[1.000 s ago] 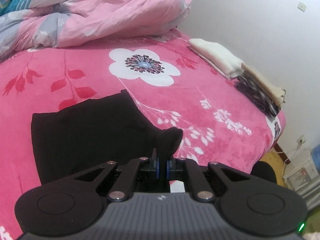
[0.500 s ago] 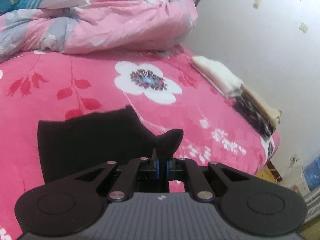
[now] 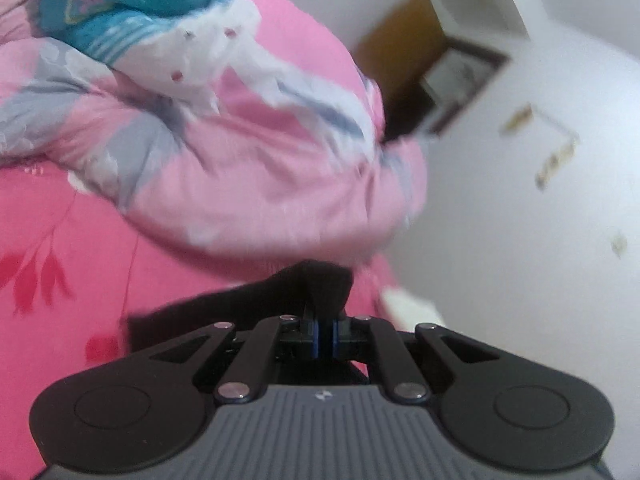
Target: Fold clothes
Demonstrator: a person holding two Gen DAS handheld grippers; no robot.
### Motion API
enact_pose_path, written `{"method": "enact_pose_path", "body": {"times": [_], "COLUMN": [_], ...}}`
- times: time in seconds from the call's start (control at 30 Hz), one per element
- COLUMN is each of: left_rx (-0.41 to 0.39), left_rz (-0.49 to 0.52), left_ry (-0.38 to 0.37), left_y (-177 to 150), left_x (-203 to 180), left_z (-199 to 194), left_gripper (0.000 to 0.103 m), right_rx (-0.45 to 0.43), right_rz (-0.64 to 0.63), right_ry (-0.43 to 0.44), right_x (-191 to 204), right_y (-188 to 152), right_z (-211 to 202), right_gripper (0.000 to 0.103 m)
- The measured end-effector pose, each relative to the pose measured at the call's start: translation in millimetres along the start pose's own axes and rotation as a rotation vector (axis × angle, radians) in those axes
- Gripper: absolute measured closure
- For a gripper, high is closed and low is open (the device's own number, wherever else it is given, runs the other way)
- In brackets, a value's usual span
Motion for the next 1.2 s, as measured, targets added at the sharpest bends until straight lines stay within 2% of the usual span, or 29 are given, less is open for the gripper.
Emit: {"method": "enact_pose_path", "body": {"times": [0.07, 0.17, 0.23, 0.3, 0.4, 0.5, 0.57, 0.7, 0.77, 0.83, 0.9, 1.0, 1.1, 1.17, 1.2], "left_rx": [-0.019, -0.057, -0.084, -0.097, -0.1, -0.064, -0.038, 0.023, 0.04, 0.05, 0.023, -0.024, -0.038, 0.0, 0.023], "left_rz": [-0.027, -0.019, -0.001, 0.016, 0.041, 0.034, 0.023, -0.067, -0.13, -0.193, -0.221, -0.186, -0.153, -0.13, -0.118], "left_ry": [-0.012, -0.026, -0.028, -0.026, -0.014, 0.03, 0.062, 0.142, 0.159, 0.171, 0.166, 0.146, 0.149, 0.174, 0.19], "left_y": [21.0, 39.5, 39.9, 29.8, 0.6, -58.7, -101.4, -186.5, -211.0, -228.0, -231.3, -230.7, -233.4, -243.0, -248.5], "left_x": [-1.3, -9.5, -11.9, -9.7, 0.1, 34.5, 61.5, 125.2, 147.7, 164.9, 168.0, 159.5, 157.5, 165.5, 170.0], "left_z": [9.8, 10.0, 2.6, -7.6, -26.8, -53.6, -70.6, -96.9, -105.3, -112.1, -120.4, -133.9, -140.5, -139.7, -139.4], "left_gripper": [0.097, 0.097, 0.097, 0.097, 0.097, 0.097, 0.097, 0.097, 0.098, 0.098, 0.098, 0.098, 0.098, 0.097, 0.096], "right_rx": [-0.012, -0.045, -0.069, -0.08, -0.081, -0.033, -0.005, 0.045, 0.056, 0.056, 0.052, 0.037, 0.061, 0.078, 0.101], "right_rz": [-0.095, -0.237, -0.33, -0.409, -0.593, -0.737, -0.824, -0.935, -0.986, -1.014, -1.044, -1.118, -1.093, -1.073, -1.024], "right_ry": [-0.08, -0.157, -0.182, -0.191, -0.197, -0.152, -0.108, -0.052, -0.05, -0.051, -0.052, -0.069, -0.045, -0.028, -0.005], "right_x": [-28.9, -45.5, -48.7, -38.3, -13.0, 15.3, 39.0, 80.3, 94.4, 104.6, 115.5, 124.2, 129.4, 132.8, 134.0], "right_y": [33.4, 70.8, 78.2, 71.0, 33.3, -23.0, -75.2, -157.5, -186.4, -199.6, -201.6, -198.9, -202.0, -204.4, -208.8], "right_z": [9.5, 18.6, 23.3, 14.3, -0.3, -7.2, -15.1, -22.2, -27.3, -33.9, -41.0, -48.0, -49.3, -50.3, -52.1], "right_gripper": [0.097, 0.097, 0.097, 0.097, 0.097, 0.097, 0.097, 0.097, 0.097, 0.097, 0.097, 0.097, 0.097, 0.096, 0.095]}}
Point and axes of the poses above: each gripper's, at about its wrist camera, not at the fingertips, and z roughly the way its jaws point, x to its left, y to its top, the point moved 9 cm from there along z, roughly the way its jaws point, and after that the axes turned 7 degrees about -z, right-handed, at the moved point
